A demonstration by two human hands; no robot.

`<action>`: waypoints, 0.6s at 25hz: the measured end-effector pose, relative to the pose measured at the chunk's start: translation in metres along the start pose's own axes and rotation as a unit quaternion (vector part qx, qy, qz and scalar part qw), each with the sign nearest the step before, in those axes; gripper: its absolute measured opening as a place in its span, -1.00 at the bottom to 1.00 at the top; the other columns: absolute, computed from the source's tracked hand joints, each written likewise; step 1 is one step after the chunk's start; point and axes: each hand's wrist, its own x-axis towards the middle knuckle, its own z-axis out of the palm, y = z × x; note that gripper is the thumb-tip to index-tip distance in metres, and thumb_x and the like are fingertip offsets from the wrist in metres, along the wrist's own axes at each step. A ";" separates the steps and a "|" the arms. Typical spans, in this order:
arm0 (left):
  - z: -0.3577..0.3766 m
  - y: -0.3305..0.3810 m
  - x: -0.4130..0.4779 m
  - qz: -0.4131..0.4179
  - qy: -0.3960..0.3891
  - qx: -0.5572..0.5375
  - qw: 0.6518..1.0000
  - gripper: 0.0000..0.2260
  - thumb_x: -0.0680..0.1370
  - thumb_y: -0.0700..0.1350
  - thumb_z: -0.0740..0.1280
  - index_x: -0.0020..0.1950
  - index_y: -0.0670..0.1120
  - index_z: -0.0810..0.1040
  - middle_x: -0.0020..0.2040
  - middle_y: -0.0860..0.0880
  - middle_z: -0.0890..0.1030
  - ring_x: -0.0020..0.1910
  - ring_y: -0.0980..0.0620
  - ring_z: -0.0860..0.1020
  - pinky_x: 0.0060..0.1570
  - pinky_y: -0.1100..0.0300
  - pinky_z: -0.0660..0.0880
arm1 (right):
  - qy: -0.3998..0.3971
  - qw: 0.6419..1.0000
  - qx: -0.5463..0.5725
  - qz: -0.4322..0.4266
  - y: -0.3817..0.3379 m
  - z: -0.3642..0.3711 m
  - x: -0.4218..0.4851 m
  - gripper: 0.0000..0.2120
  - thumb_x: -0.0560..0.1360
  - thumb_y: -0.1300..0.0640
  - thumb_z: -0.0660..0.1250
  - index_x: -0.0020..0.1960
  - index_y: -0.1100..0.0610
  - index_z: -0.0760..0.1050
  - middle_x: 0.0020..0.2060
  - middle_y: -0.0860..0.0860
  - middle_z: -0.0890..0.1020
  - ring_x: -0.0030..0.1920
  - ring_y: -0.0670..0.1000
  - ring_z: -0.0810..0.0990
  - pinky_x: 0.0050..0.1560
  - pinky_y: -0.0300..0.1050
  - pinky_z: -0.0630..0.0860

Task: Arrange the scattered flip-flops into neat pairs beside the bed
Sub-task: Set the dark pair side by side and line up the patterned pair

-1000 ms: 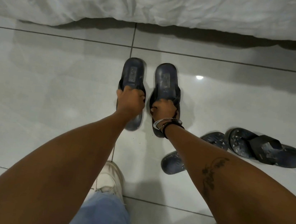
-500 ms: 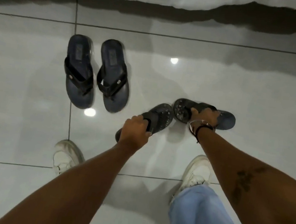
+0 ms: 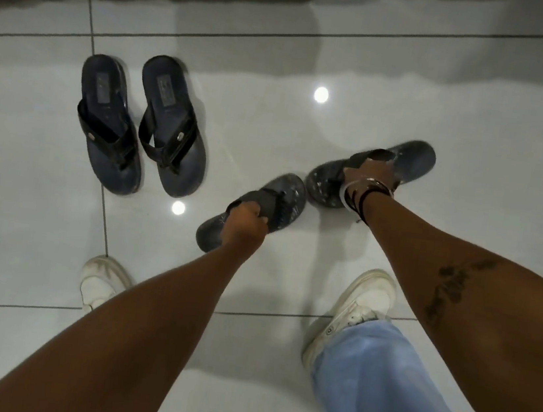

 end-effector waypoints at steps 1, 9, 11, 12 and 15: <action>0.000 0.002 -0.002 0.052 -0.038 0.070 0.995 -0.88 0.55 -0.20 0.29 0.01 -0.22 0.56 0.06 -0.21 0.63 0.08 -0.20 0.58 0.10 0.04 0.51 | 0.022 0.999 -0.021 -0.024 0.010 -0.008 -0.002 -0.63 0.54 0.13 0.30 0.31 0.22 0.48 0.26 0.21 0.55 0.29 0.21 0.53 0.14 -0.04 0.48; -0.016 0.080 0.018 0.342 -0.059 0.359 0.867 -0.76 0.54 -0.08 0.29 0.13 -0.15 0.59 0.08 -0.12 0.66 0.03 -0.17 0.63 0.01 0.05 0.52 | -0.041 0.963 -0.226 -0.141 0.062 -0.027 0.006 -0.67 0.48 0.06 0.36 0.19 0.16 0.60 0.20 0.18 0.59 0.21 0.23 0.56 0.24 0.04 0.52; -0.019 0.099 0.025 0.349 -0.061 0.425 0.833 -0.79 0.50 -0.13 0.33 0.10 -0.17 0.58 0.07 -0.15 0.66 0.01 -0.19 0.63 0.02 0.02 0.50 | -0.033 0.959 -0.227 -0.167 0.061 -0.019 0.008 -0.72 0.50 0.08 0.35 0.16 0.16 0.63 0.20 0.18 0.60 0.22 0.23 0.56 0.24 0.05 0.53; -0.020 0.104 0.026 0.363 -0.060 0.452 0.813 -0.80 0.50 -0.16 0.32 0.08 -0.17 0.59 0.06 -0.15 0.66 0.01 -0.19 0.62 0.01 0.02 0.49 | -0.023 0.957 -0.226 -0.180 0.061 -0.013 0.011 -0.72 0.51 0.11 0.34 0.17 0.16 0.63 0.22 0.17 0.59 0.23 0.23 0.55 0.24 0.02 0.52; -0.021 0.111 0.027 0.384 -0.061 0.464 0.796 -0.82 0.51 -0.20 0.27 0.05 -0.18 0.61 0.07 -0.15 0.63 0.02 -0.20 0.60 -0.03 0.03 0.46 | -0.023 0.959 -0.225 -0.169 0.058 -0.004 0.015 -0.67 0.55 0.18 0.28 0.28 0.22 0.55 0.31 0.16 0.52 0.29 0.19 0.50 0.24 -0.07 0.47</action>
